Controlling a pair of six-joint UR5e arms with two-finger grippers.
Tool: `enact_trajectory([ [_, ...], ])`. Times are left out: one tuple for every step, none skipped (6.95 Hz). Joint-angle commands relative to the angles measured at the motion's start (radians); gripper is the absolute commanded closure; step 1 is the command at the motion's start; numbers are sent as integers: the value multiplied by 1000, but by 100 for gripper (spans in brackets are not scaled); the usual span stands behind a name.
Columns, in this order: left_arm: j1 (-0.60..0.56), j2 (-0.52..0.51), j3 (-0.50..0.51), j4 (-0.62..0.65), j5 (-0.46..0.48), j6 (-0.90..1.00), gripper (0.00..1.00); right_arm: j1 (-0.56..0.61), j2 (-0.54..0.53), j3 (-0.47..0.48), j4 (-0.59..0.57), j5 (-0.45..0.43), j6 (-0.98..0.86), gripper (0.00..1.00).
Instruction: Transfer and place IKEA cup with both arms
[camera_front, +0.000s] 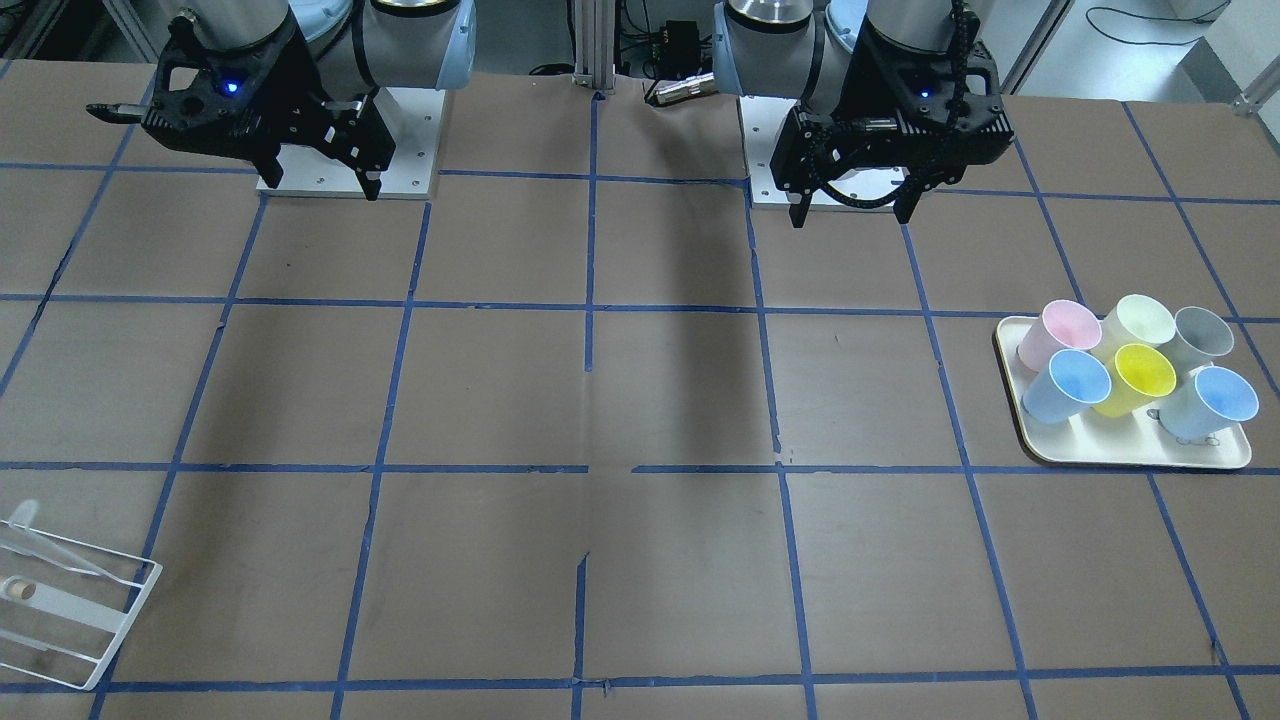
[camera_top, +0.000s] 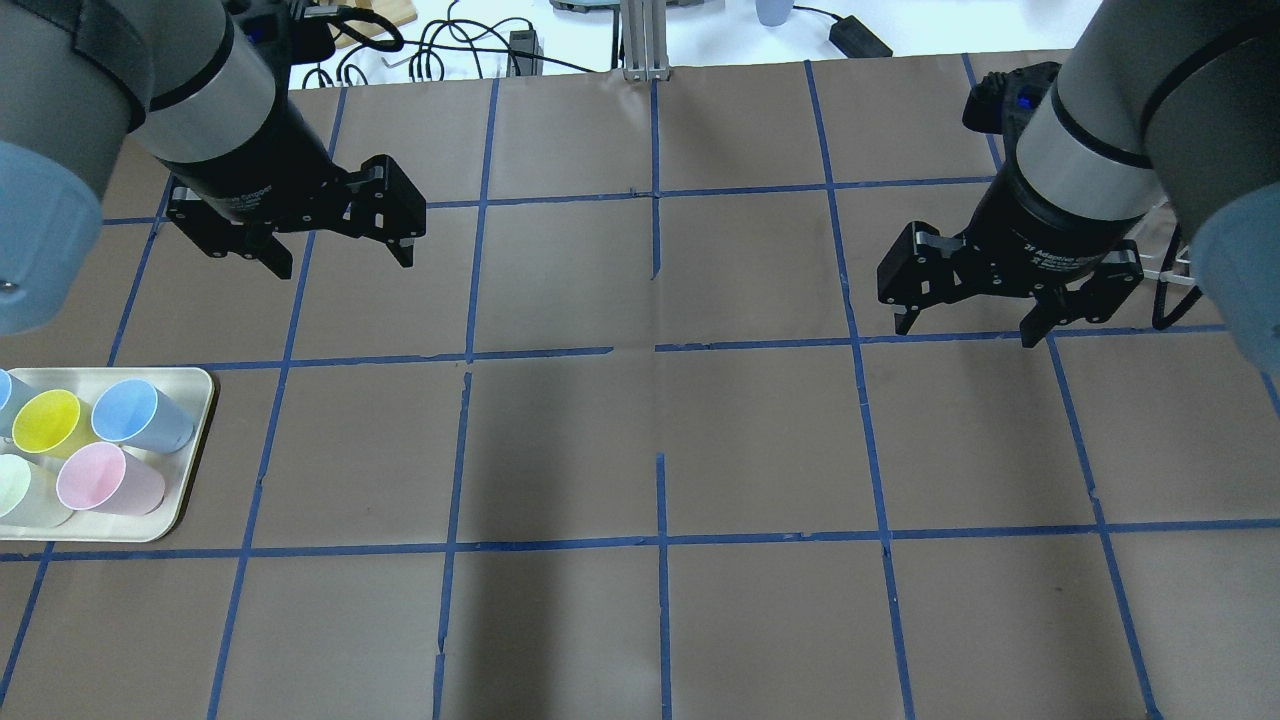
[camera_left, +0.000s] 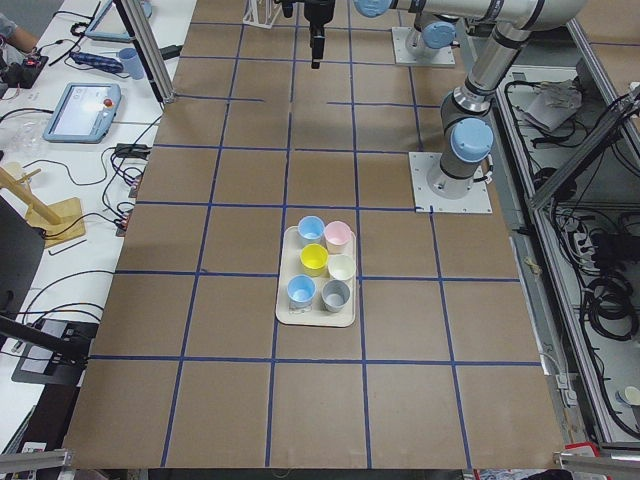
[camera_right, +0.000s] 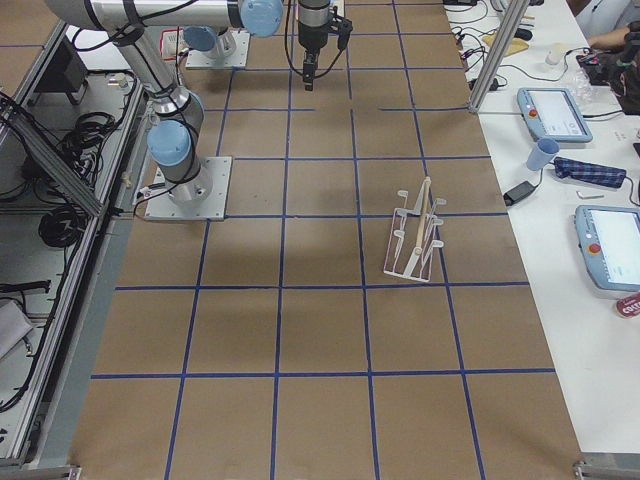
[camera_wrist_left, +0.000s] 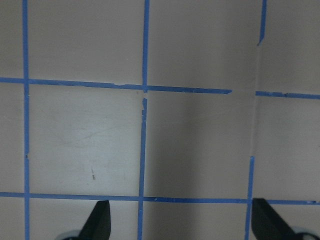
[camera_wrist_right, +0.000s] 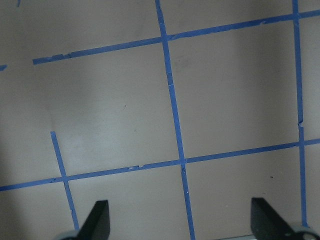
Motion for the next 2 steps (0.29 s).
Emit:
enact_trajectory([
  [1,-4,21,0,3,3,0,0,0,0,0,0,0,0],
  [0,-2,5,0,3,-6,0,0,0,0,0,0,0,0],
])
